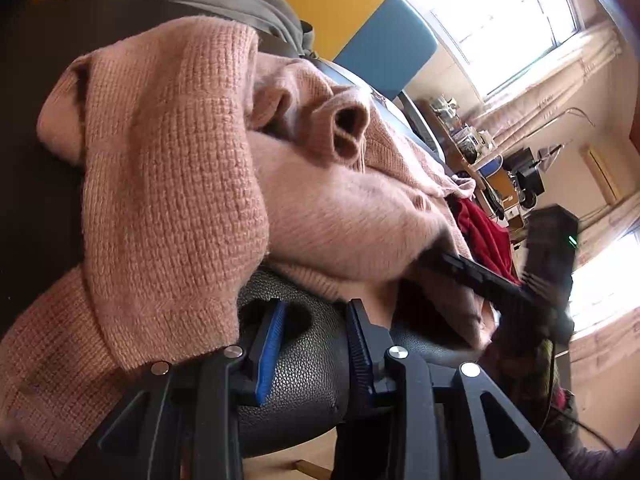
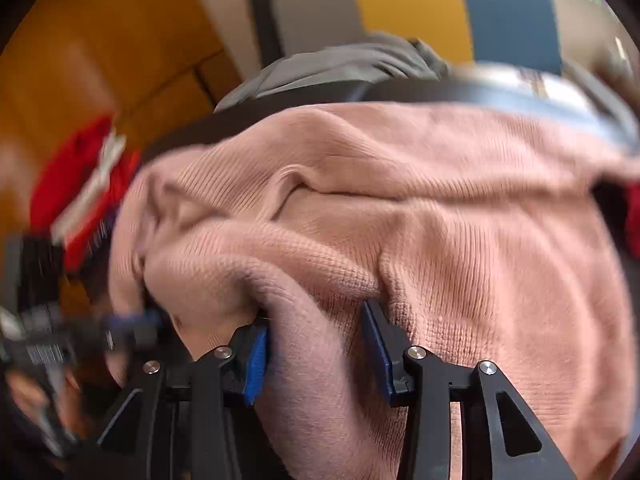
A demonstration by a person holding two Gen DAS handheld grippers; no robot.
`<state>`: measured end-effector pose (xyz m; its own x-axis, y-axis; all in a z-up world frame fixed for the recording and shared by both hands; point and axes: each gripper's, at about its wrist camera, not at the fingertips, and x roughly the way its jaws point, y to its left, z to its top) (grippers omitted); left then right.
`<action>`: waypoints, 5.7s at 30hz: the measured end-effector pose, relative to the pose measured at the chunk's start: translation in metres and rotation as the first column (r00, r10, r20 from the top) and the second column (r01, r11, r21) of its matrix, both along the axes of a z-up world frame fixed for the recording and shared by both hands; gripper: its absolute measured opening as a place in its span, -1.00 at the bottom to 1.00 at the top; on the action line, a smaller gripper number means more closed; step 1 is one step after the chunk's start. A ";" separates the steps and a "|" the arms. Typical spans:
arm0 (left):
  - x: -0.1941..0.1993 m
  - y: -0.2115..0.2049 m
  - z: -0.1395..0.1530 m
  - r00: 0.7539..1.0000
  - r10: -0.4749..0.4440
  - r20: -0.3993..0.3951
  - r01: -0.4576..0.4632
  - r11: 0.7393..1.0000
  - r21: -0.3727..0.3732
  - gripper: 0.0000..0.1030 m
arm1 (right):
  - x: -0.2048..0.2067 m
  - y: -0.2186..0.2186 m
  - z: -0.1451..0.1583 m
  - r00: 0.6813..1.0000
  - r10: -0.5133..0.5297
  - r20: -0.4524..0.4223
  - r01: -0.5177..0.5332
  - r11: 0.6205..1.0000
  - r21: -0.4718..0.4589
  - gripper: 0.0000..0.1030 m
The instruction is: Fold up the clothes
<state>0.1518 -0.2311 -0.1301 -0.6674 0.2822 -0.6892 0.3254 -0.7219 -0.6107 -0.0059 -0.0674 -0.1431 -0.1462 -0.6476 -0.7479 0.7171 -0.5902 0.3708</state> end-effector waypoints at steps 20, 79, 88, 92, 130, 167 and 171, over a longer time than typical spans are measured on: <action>-0.030 -0.014 -0.004 0.995 0.104 -0.009 -0.103 0.995 0.016 -0.45 | -0.052 0.036 -0.028 0.902 -0.016 0.431 0.131 0.962 -0.239 -0.25; 0.023 -0.076 0.021 0.991 0.099 0.093 -0.092 0.993 -0.074 -0.98 | -0.017 0.065 0.018 0.990 -0.144 0.005 0.144 0.983 -0.114 1.00; 0.125 -0.137 0.080 0.985 0.173 -0.003 -0.172 0.981 -0.092 -0.98 | -0.034 0.092 0.010 0.984 -0.178 -0.033 0.180 0.982 0.066 1.00; 0.142 -0.137 0.076 0.983 0.183 0.026 -0.181 0.980 -0.087 -0.98 | -0.019 0.085 -0.004 0.992 -0.102 -0.080 0.114 0.980 0.161 1.00; 0.066 -0.221 0.174 0.896 0.405 -0.184 -0.444 0.839 -0.314 -0.78 | 0.021 0.077 -0.015 0.960 -0.075 -0.269 0.134 0.969 0.209 1.00; -0.060 -0.147 -0.027 0.968 0.235 -0.082 -0.181 0.890 0.419 0.03 | -0.005 -0.092 0.010 0.766 0.284 -0.576 -0.116 0.943 0.311 0.06; -0.079 -0.146 -0.042 0.960 0.277 -0.046 -0.226 0.857 0.462 0.01 | -0.018 -0.095 0.006 0.789 0.282 -0.546 -0.110 0.939 0.326 -0.64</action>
